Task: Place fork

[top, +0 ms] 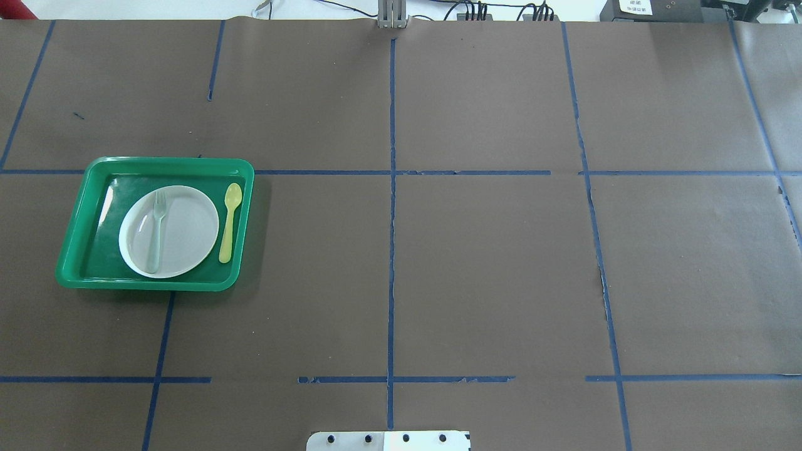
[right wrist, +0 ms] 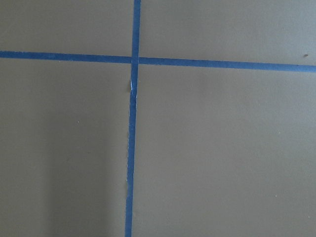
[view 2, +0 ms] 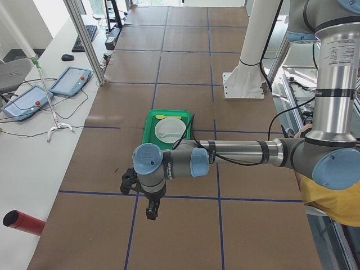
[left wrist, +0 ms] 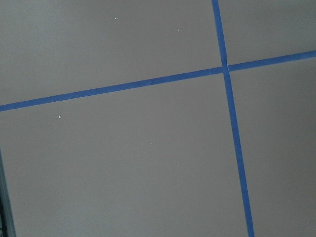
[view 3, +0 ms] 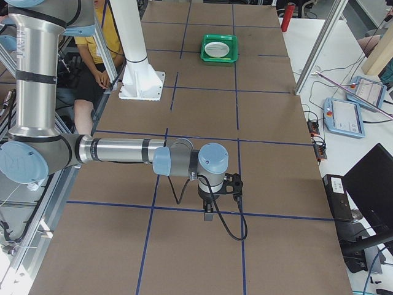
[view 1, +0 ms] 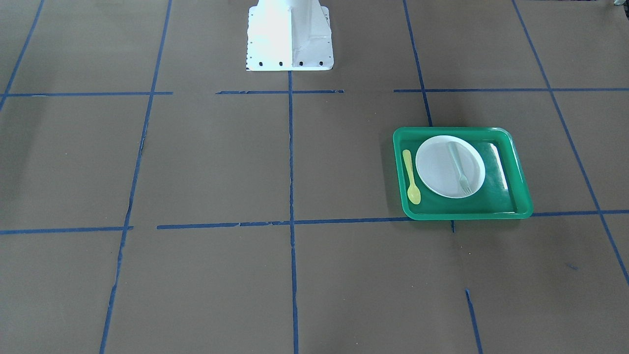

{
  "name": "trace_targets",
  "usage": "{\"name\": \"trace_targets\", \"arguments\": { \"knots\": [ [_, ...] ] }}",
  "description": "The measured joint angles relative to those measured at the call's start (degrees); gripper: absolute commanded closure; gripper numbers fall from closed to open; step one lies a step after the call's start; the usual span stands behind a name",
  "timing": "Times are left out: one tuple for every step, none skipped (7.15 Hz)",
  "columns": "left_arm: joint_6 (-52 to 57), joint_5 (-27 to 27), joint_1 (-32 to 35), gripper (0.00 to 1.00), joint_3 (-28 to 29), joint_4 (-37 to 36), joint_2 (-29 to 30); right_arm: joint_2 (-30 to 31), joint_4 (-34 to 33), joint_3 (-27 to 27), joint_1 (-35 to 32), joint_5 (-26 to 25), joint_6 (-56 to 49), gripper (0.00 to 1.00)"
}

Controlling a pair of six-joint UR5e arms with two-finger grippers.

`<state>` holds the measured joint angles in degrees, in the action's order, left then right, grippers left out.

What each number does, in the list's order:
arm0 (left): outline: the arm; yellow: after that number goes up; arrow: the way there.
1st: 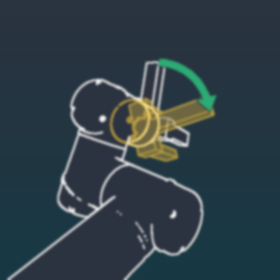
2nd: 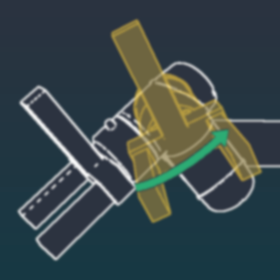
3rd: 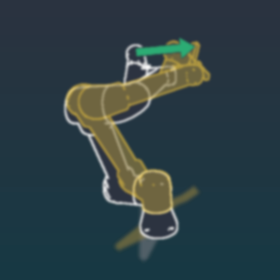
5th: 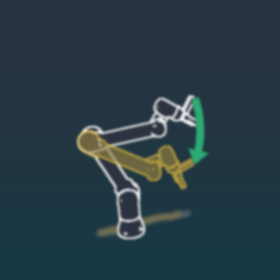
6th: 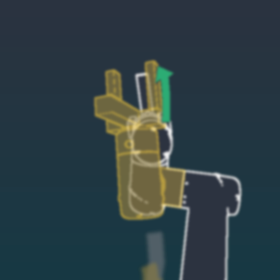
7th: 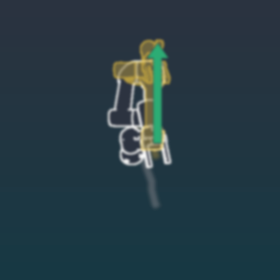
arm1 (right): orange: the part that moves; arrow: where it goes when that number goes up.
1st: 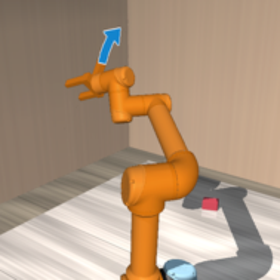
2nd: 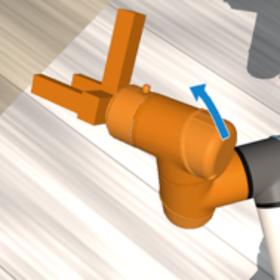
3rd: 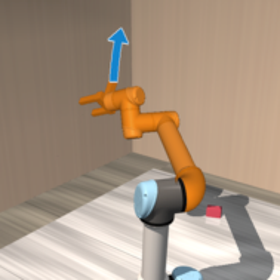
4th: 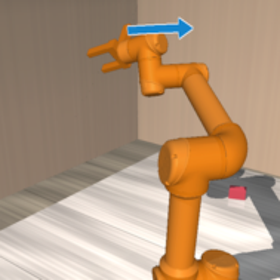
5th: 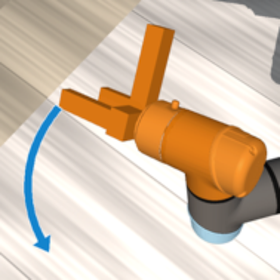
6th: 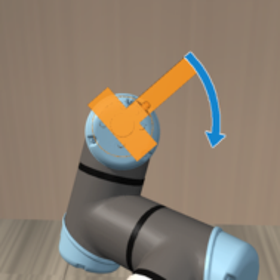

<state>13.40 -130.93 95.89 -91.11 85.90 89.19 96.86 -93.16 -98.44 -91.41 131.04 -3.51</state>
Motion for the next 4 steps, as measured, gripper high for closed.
{"name": "trace_targets", "arguments": {
  "knots": [
    [-2.69, 0.05, -0.15, 0.0, -0.64, 0.28, -0.21, 0.0, 0.0, 0.0, 0.0, 0.0, 0.02, 0.0],
    [-3.85, -0.04, -1.01, 0.0, -2.61, 0.45, -0.38, 0.0, 0.0, 0.0, 0.0, 0.0, 0.04, 0.0],
    [-4.35, -0.14, -3.76, 0.0, -5.81, 0.47, -0.4, 0.0, 0.0, 0.0, 0.0, 0.0, 0.04, 0.0],
    [-6.04, -0.4, -7.18, 0.0, -8.55, 0.48, -0.37, 0.0, 0.0, 0.0, 0.0, 0.0, 0.04, 0.0]
  ]
}}
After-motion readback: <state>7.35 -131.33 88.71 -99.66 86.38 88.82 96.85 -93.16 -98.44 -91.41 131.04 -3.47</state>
